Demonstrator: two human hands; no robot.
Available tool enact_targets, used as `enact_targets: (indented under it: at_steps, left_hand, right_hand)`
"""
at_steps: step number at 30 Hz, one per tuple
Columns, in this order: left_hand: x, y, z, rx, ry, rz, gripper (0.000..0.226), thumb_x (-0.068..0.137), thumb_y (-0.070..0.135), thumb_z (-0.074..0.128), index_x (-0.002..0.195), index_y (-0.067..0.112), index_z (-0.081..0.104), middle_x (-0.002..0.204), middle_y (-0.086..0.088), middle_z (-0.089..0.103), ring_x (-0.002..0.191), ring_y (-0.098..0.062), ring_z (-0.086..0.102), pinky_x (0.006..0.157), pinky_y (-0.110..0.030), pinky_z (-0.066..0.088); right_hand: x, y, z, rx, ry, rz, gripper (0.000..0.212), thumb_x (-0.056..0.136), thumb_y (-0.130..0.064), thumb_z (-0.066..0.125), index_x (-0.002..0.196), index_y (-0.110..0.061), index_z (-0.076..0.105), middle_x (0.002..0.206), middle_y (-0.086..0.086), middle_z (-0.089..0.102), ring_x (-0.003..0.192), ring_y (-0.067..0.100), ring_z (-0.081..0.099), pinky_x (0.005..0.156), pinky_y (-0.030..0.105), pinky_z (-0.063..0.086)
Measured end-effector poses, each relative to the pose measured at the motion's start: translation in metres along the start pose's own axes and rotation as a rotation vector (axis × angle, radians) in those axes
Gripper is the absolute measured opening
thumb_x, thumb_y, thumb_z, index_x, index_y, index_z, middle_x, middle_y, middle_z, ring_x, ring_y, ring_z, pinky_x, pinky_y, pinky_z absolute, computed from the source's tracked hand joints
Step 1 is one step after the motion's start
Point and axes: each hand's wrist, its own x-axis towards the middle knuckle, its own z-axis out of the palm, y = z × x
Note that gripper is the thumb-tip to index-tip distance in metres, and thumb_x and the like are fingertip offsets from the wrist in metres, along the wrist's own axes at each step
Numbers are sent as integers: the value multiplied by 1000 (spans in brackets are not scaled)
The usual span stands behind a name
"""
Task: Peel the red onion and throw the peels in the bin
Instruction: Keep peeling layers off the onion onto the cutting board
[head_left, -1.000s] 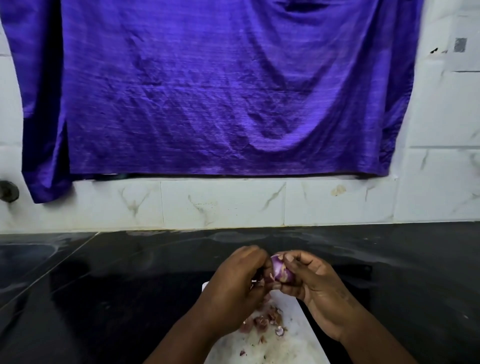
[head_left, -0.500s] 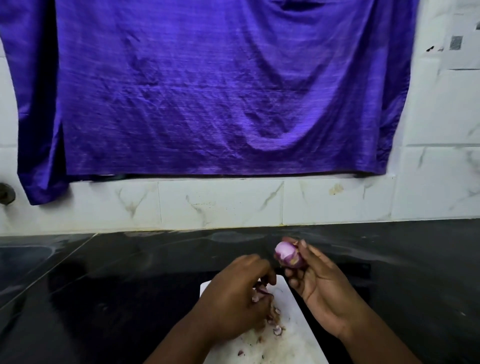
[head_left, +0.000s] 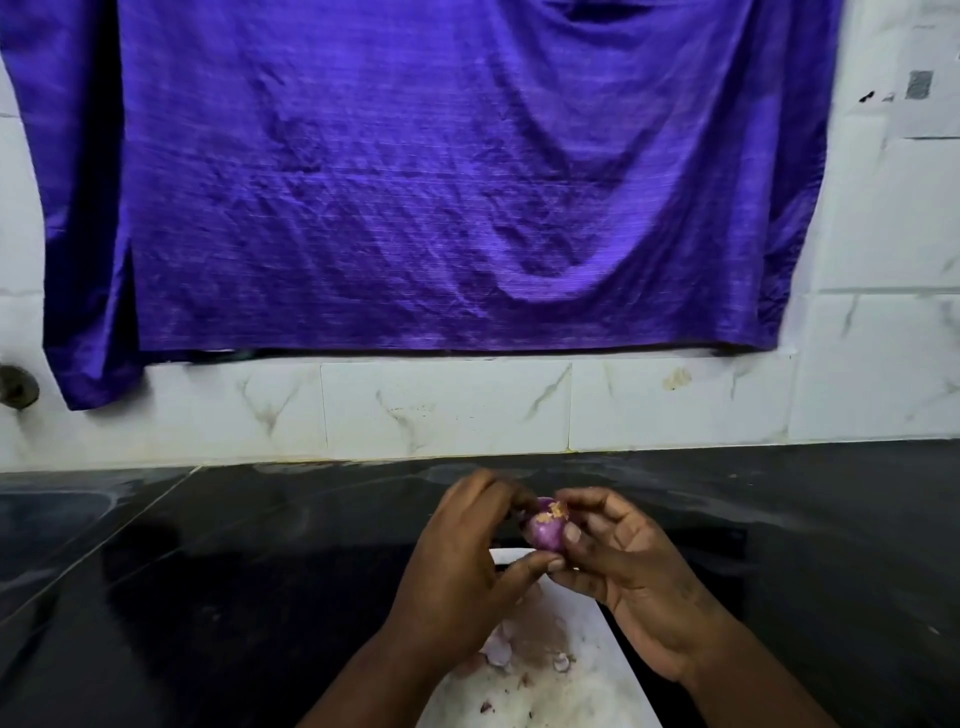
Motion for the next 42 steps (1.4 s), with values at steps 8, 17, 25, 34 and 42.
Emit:
enact_targets:
  at_steps: [8,17,25,34,42]
  left_hand:
    - [0,-1,1,-64,-70,-73,28,88,31,82,101,32,56,103,20,55,103,-7,56,80,-8,42]
    - [-2,2,4,-56,-93,-55,24,100,29,68,90,32,47,97,19,47,98,-10,50,76,-16,42]
    - [-1,0,4,-168,25,-18,13,98,36,70,106,25,69,106,19,58,100,-14,64,80,-34,59]
    - [1,-1,4,-191,51,-25,12,99,16,71,89,21,67,91,13,60,86,-15,61,71,-18,47]
    - [-5,-1,7,-33,-188,4,13,99,18,67,98,31,66,97,18,61,94,-5,60,76,-11,42]
  right_hand:
    - [0,1,0,-102,15,-59,48,75,-1,77,122,-8,72,117,17,76,100,31,75,75,34,62]
    - [2,1,3,-101,42,-97,63,63,-37,95,117,-13,75,119,16,75,100,27,75,76,30,60]
    - [1,0,2,-92,44,-97,71,52,-47,98,112,-16,76,119,15,75,95,23,75,72,29,61]
    - [0,0,1,-54,59,-68,39,81,-26,77,115,-7,74,115,20,75,88,22,73,69,28,60]
    - [5,-4,-5,210,170,-50,38,87,-27,63,116,-2,70,100,22,74,63,18,67,53,24,58]
